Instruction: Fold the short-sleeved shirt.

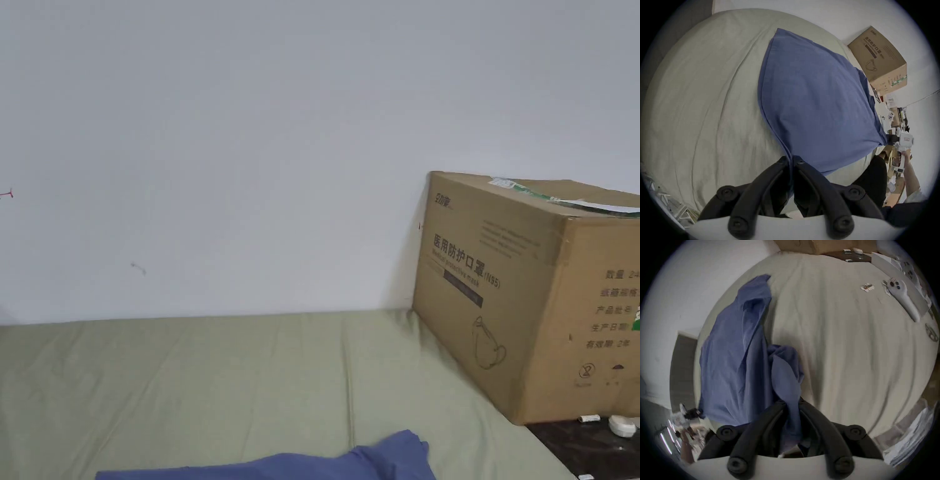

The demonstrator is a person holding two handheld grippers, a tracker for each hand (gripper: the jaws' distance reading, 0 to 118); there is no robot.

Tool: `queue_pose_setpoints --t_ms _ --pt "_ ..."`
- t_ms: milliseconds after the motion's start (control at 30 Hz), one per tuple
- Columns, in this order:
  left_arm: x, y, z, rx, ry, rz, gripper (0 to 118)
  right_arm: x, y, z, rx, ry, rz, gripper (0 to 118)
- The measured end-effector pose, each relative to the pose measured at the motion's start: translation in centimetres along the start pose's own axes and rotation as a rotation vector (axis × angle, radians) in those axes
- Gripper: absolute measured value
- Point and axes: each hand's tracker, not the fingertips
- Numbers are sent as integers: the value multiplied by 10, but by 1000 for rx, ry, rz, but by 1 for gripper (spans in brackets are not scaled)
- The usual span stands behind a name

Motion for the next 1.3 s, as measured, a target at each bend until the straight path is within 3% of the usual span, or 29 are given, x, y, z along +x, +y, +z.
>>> queue_pose_setpoints --t_ms 100,233,267,300,333,367,400,500,633,667,700,733,767,800,833,900,967,1067,1200,1300 --pt "-2 -15 2 6 8 -18 4 -6 -20 6 6 -38 65 5" --pt "10 -26 13 34 8 7 4 -8 -29 5 34 -56 54 8" --pt "9 -26 15 49 -1 36 7 -10 -31 6 50 -57 33 18" --pt "9 -26 18 66 -23 61 26 -11 -31 8 66 -63 17 54" --pt "9 -26 21 76 -37 76 53 -12 -30 10 82 -80 8 88" --pt "-7 -26 18 82 -38 83 83 -13 -30 12 89 -87 5 102" --pt "-6 -27 20 87 -46 87 100 -17 -32 20 105 -88 3 103" --pt "3 -22 34 142 -79 91 100 -30 -29 36 159 -93 25 103" --pt "39 -23 65 305 -70 12 100 -59 -30 63 311 -88 121 103" --pt "48 -23 71 371 -20 -19 100 -62 -26 65 353 -81 138 101" --pt "58 -23 77 447 35 -48 95 -71 -27 72 411 -64 153 89" --pt "67 -22 82 497 57 -69 84 -78 -28 79 469 -23 170 66" --pt "63 -14 79 540 43 -85 60 -84 -31 85 543 40 184 38" --pt "67 -13 84 585 25 -102 22 -89 -32 89 617 92 178 10" --pt "75 -10 87 635 -20 -120 3 -98 -29 89 619 110 196 8" --pt "84 2 83 640 -4 -126 3 -112 -24 85 630 81 190 1" --pt "92 16 78 638 -13 -138 2 -125 -16 84 644 167 190 0" --pt "105 52 68 595 -36 -148 2 -140 -5 76 650 171 201 0" --pt "81 134 39 487 -36 -108 1 -139 24 53 606 236 196 0" --pt "56 202 5 357 3 -79 1 -143 42 36 570 222 181 0"
